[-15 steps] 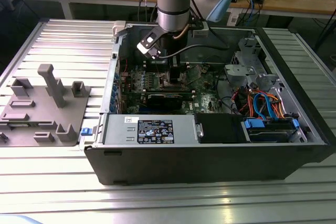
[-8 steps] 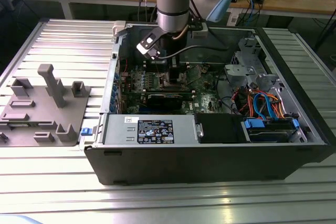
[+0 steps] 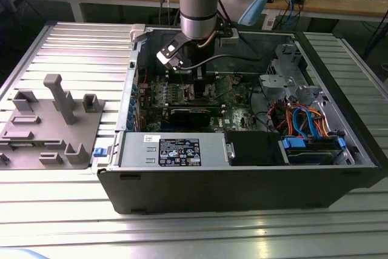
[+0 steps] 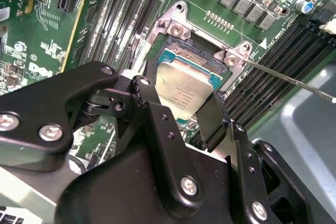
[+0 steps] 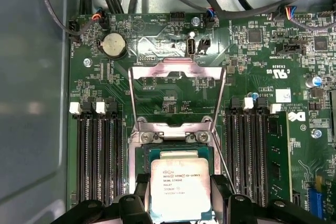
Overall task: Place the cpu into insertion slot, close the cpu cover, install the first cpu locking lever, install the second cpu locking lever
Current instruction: 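Place the cpu into insertion slot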
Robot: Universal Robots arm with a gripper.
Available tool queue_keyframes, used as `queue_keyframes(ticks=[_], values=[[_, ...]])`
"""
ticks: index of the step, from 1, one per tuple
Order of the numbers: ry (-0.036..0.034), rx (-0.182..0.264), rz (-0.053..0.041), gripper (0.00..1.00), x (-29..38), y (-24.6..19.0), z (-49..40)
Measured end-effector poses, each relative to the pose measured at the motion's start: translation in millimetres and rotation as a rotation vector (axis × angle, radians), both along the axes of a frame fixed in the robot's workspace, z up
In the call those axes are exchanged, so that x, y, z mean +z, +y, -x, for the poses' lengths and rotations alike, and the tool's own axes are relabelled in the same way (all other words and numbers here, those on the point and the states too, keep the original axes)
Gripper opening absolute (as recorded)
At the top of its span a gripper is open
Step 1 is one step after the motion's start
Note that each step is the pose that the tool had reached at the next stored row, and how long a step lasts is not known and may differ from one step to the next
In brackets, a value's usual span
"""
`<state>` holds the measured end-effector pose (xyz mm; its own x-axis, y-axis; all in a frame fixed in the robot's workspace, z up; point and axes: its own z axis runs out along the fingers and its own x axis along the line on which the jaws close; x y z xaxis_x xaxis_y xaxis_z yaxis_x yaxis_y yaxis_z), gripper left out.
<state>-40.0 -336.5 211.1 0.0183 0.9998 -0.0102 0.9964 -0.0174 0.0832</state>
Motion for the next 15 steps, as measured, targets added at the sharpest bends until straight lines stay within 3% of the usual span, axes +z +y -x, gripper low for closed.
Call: queue_keyframes(ticks=[15], values=[[-0.0001, -0.024, 0.0000, 0.55, -6.5, 1.8, 1.3]])
